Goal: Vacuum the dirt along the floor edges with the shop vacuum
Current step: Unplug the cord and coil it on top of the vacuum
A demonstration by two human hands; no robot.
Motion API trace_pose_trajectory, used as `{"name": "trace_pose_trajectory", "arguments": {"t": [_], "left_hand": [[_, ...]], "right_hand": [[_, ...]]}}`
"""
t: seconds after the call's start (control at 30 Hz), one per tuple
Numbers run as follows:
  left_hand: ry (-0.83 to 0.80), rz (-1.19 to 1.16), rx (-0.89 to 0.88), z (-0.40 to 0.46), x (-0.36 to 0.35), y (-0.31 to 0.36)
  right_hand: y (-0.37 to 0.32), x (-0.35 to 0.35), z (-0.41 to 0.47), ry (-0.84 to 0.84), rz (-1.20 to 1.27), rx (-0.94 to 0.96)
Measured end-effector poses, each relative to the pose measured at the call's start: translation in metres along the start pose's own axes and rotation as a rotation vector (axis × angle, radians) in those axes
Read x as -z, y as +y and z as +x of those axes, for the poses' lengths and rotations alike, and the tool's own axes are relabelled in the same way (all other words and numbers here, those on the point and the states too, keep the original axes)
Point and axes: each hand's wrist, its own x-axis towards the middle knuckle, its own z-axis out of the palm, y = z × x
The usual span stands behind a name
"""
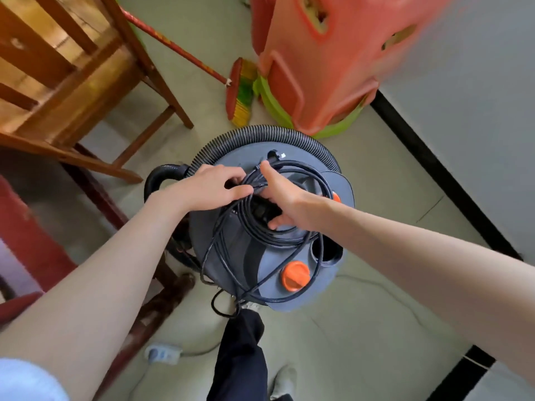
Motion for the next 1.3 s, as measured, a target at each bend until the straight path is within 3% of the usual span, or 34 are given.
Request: {"name": "trace_pose_trajectory", "arguments": {"t": [0.23, 0.3, 0.37, 0.43, 0.57, 0.7, 0.83, 1.07, 1.3], "left_hand": [[0.057, 0.008, 0.059, -0.003, -0.01, -0.004], [0.142, 0.03, 0.053, -0.006, -0.014, 0.0], [0.277, -0.052, 0.038, -0.011, -0.022, 0.003], [0.409, -0.156, 0.048, -0.017, -0.034, 0.005], [0.629, -0.079, 0.127, -0.03, -0.068, 0.022], [0.663, -0.083, 0.288, -0.032, -0.101, 0.046], [0.771, -0.11, 0.324, -0.022, -0.109, 0.048], [0.803, -0.083, 0.271, -0.01, -0.091, 0.028], [0.755, -0.001, 0.215, 0.012, -0.031, -0.009]], "right_hand": [[-0.004, 0.011, -0.007, 0.092, -0.164, 0.044], [0.003, 0.027, -0.026, 0.282, -0.394, 0.289], [0.019, 0.04, -0.04, 0.513, -0.716, 0.665], [0.046, 0.05, -0.042, 0.576, -0.995, 0.846], [0.101, 0.052, -0.02, 0.48, -1.302, 0.785], [0.112, 0.045, -0.009, 0.509, -1.339, 0.812], [0.117, 0.043, 0.0, 0.534, -1.362, 0.812], [0.1, 0.031, 0.011, 0.561, -1.335, 0.747], [0.048, 0.003, 0.032, 0.598, -1.213, 0.64]]}}
